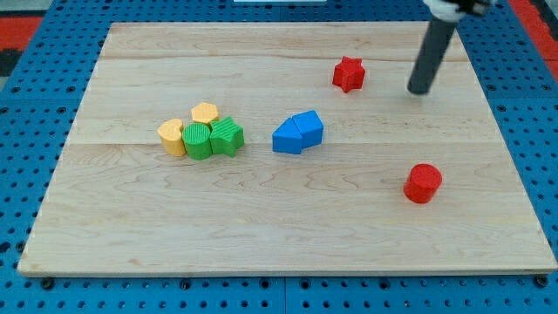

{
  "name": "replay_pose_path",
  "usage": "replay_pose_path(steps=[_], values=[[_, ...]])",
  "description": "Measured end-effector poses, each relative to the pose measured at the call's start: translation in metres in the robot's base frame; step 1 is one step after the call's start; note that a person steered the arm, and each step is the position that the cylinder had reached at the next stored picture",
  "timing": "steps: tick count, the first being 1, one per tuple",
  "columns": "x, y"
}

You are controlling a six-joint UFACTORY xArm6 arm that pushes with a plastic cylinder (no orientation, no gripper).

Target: Place the red star parallel to the blue blocks

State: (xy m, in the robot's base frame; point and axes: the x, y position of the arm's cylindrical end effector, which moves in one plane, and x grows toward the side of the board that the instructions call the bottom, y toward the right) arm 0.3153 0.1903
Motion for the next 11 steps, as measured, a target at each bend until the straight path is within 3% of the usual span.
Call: replay_pose_path(steps=[1, 2, 3, 4, 5, 6, 7, 8, 9, 10, 11], values=[[-0.048, -0.064], [-0.025, -0.117], [0.021, -0.083], [0.021, -0.074], [0.07, -0.073], [0.079, -0.068], [0.061, -0.134], [0.094, -0.074], [0.112, -0.056], [0.115, -0.085], [0.146, -0.085]])
